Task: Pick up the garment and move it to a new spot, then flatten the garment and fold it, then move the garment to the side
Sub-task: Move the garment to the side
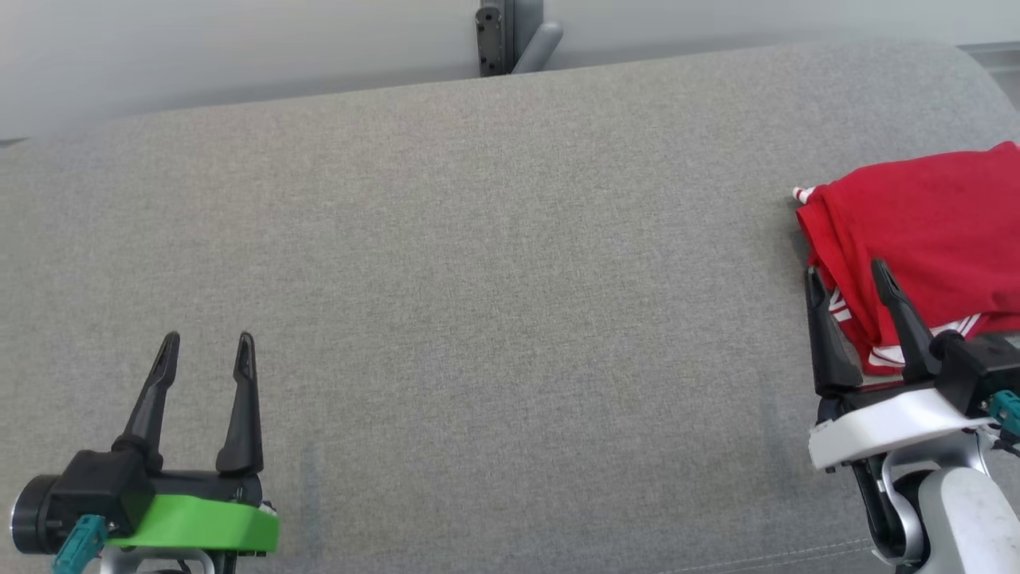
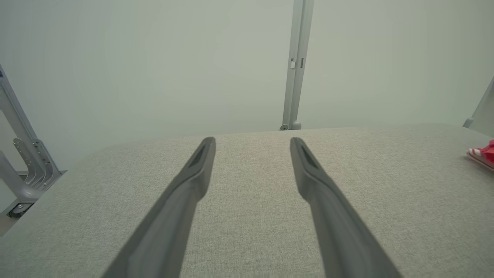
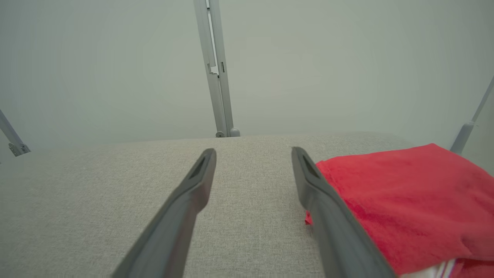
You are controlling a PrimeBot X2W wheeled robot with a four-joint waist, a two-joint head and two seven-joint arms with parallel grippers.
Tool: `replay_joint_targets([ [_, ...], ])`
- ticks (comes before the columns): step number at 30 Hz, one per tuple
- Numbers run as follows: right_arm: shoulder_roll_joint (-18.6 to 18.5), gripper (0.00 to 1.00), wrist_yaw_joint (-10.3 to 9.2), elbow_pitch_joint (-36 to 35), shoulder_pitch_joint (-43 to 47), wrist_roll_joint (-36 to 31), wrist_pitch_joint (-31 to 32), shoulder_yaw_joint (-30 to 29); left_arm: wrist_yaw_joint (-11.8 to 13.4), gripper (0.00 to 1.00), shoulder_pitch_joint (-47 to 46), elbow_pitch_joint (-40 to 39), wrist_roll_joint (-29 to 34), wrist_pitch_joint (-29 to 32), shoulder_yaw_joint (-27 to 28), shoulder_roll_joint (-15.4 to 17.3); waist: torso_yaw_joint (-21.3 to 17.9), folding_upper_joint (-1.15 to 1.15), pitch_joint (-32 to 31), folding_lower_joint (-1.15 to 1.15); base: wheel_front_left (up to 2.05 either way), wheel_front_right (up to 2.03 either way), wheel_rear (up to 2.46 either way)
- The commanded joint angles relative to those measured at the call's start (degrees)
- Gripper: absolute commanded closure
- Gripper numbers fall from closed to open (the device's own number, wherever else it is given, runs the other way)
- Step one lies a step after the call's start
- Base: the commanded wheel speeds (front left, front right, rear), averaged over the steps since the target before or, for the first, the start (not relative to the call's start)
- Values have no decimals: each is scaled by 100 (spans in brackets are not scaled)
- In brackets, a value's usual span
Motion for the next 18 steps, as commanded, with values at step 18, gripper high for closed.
replay_joint_targets([
  [18, -17, 0, -8, -454, 876, -29, 322, -60, 136, 0, 574, -114, -133, 187, -62, 79, -16, 0, -702, 0, 0, 0, 0],
])
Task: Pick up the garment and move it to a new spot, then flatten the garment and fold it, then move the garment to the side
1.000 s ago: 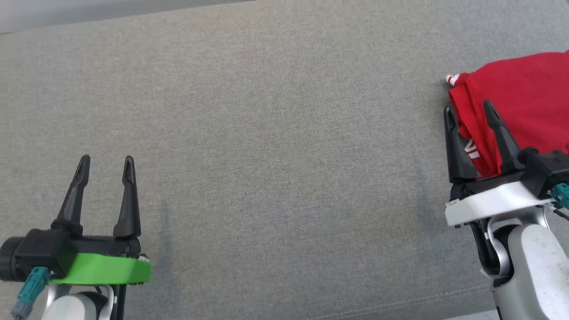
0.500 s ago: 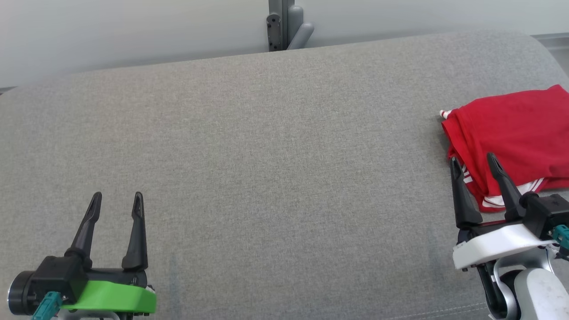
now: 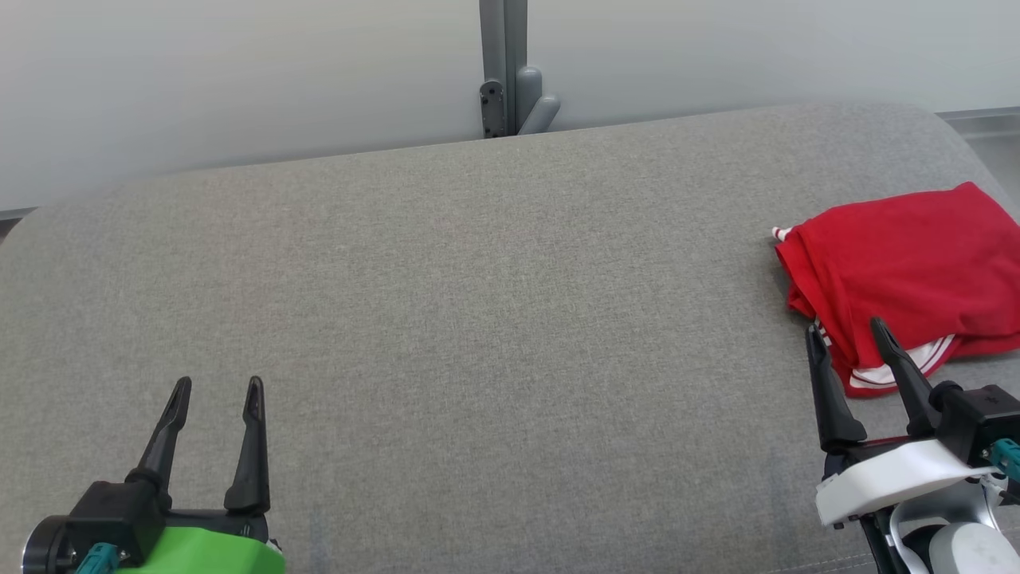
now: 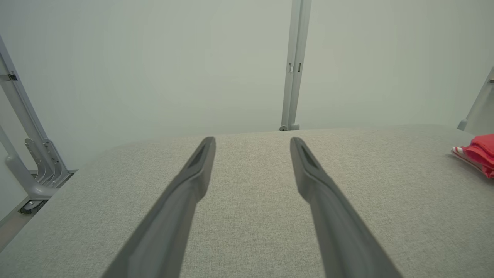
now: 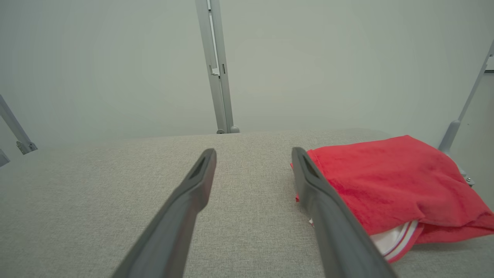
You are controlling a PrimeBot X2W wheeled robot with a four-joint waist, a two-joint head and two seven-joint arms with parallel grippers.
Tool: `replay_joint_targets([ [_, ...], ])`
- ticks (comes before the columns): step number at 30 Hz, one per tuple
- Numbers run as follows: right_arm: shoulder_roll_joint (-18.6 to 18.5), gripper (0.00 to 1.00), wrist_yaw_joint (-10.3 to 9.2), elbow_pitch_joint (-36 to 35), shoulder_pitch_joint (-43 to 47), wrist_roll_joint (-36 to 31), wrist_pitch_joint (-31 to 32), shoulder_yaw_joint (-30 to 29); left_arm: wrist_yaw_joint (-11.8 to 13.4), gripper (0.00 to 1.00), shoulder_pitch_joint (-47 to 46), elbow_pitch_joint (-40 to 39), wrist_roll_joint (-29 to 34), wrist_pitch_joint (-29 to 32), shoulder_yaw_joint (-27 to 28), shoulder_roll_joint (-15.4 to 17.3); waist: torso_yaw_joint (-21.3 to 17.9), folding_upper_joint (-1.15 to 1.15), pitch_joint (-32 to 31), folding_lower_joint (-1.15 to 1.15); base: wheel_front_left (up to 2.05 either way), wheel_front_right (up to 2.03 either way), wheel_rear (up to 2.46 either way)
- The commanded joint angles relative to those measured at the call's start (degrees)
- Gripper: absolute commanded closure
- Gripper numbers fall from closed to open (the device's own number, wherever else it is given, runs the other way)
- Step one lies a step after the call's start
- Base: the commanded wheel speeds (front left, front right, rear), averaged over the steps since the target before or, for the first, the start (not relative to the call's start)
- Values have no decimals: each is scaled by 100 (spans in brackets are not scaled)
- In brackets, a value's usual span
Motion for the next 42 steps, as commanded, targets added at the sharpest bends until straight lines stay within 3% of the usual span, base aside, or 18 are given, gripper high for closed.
replay_joint_targets([
  [1, -14, 0, -7, -40, 76, -25, 13, -5, 30, 0, 74, -16, -70, 8, 6, 40, -7, 0, -12, 0, 0, 0, 0],
  [36, 9, 0, -7, -103, 142, 44, 71, -73, 133, 0, 3, 89, -125, 45, -127, 95, 1, 0, -73, 0, 0, 0, 0],
  [37, 23, 100, 1, -52, 73, 21, 64, -54, 109, 100, 2, 92, -137, 49, -135, 49, 1, 0, -73, 0, 0, 0, 0],
  [42, 75, 100, 1, 109, 56, 365, 83, -7, 68, 100, -1, 234, -462, 89, -103, -51, 8, 0, -75, 0, 0, 0, 0],
])
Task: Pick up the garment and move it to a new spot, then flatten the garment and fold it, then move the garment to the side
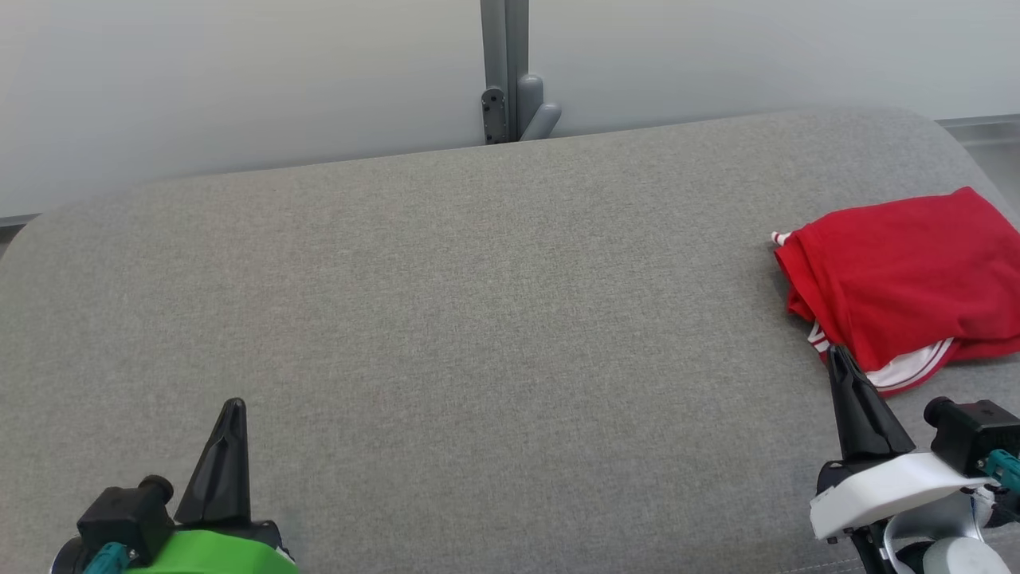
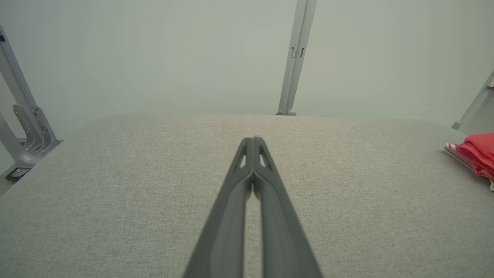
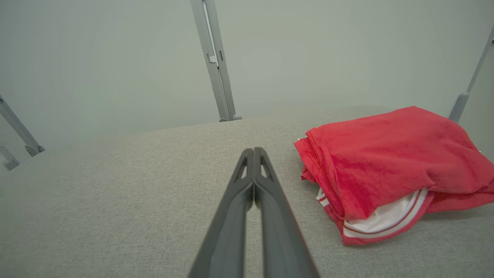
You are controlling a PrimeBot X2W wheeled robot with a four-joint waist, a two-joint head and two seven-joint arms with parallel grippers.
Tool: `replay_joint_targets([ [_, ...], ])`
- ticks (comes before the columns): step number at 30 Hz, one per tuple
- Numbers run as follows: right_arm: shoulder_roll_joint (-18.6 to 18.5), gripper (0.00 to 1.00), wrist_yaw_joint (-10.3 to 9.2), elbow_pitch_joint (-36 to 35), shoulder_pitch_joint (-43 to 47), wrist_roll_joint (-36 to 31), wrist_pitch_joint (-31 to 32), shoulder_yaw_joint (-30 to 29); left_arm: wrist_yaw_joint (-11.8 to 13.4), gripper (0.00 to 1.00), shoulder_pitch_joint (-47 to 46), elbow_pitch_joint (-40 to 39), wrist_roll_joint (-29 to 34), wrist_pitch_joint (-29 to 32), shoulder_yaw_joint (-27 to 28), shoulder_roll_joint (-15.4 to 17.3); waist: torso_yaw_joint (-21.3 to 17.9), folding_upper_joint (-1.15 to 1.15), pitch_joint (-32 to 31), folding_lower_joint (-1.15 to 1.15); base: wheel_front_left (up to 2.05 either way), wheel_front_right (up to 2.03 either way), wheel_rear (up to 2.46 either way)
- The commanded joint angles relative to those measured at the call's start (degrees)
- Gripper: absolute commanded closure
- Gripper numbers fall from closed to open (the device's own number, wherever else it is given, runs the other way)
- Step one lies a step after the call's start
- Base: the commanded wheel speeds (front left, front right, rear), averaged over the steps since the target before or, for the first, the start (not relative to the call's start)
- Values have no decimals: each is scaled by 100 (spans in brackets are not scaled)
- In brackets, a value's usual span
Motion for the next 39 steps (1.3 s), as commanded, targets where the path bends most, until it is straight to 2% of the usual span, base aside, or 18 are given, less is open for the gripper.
replay_joint_targets([
  [1, -19, 100, 0, -37, -101, 225, 10, 4, -34, 100, -35, -53, -216, 27, 94, 32, 3, 0, 0, 0, 0, 0, 0],
  [19, 88, 100, -1, 560, -518, 2135, 196, 100, -266, 100, -265, 322, -2010, 367, 564, -150, 39, 0, -12, 0, 0, 0, 0],
  [39, 179, 100, -1, 1016, -825, 3665, 342, 179, -453, 100, -437, 601, -3388, 693, 1013, -357, 75, 0, -22, 0, 0, 0, 0],
])
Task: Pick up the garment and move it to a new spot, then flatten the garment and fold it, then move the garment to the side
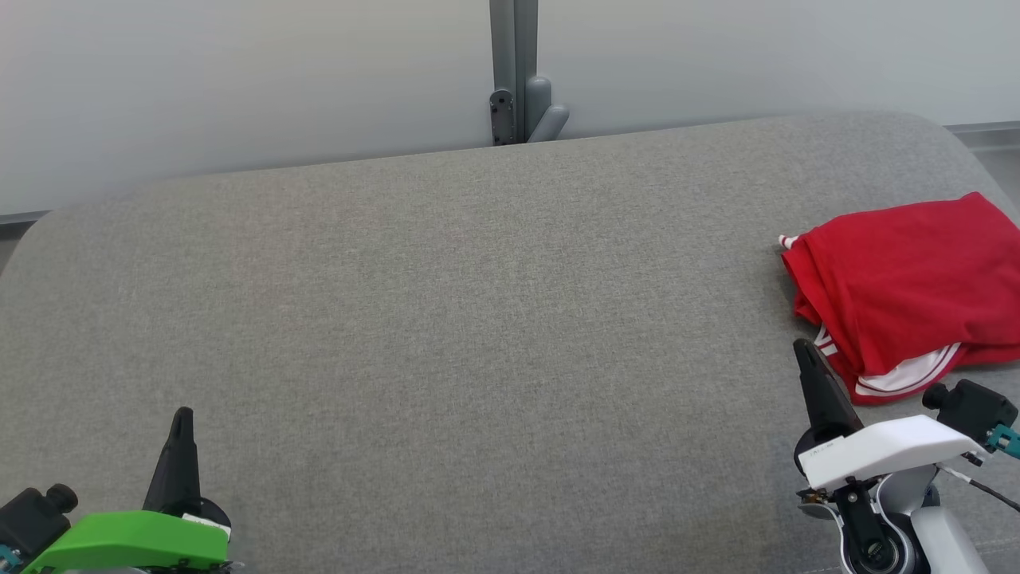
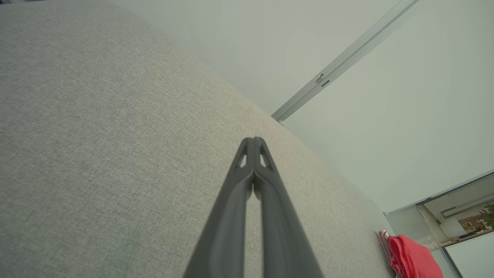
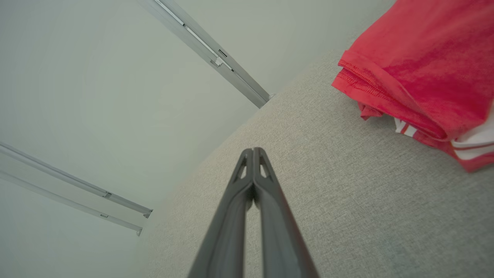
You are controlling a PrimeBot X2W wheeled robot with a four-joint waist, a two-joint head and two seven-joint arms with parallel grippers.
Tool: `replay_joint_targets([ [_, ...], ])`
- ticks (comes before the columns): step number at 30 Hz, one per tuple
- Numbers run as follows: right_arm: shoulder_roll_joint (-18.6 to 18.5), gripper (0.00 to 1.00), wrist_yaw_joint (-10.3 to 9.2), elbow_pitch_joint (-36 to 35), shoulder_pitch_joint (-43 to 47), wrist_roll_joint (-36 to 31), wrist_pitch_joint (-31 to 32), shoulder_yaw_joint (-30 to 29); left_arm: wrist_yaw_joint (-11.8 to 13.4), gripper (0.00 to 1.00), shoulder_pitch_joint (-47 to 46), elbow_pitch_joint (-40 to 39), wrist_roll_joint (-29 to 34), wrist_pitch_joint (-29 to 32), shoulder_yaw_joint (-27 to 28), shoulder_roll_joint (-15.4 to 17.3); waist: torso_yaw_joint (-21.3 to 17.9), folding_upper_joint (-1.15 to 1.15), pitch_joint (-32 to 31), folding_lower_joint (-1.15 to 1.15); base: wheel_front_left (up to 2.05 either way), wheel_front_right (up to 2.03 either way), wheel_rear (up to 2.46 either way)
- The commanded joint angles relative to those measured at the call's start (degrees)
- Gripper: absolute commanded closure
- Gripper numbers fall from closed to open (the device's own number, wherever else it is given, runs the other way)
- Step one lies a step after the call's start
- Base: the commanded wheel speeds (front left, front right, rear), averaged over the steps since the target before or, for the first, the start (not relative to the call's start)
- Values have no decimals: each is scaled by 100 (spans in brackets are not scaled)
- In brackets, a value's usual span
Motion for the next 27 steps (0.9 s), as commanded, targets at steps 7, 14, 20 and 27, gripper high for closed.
replay_joint_targets([
  [7, 11, 100, 3, 122, -240, 608, 61, 26, -106, 100, -219, 56, -562, 124, 223, -51, 14, 0, -4, 0, 0, 0, 0],
  [14, 39, 100, 3, 258, -334, 1067, 105, 49, -165, 100, -274, 141, -958, 234, 370, -127, 27, 0, -8, 0, 0, 0, 0],
  [20, 60, 100, 3, 370, -414, 1437, 139, 68, -209, 100, -321, 212, -1277, 327, 494, -183, 38, 0, -12, 0, 0, 0, 0],
  [27, 86, 100, 3, 494, -491, 1847, 178, 89, -258, 100, -366, 289, -1628, 427, 632, -258, 52, 0, -16, 0, 0, 0, 0],
])
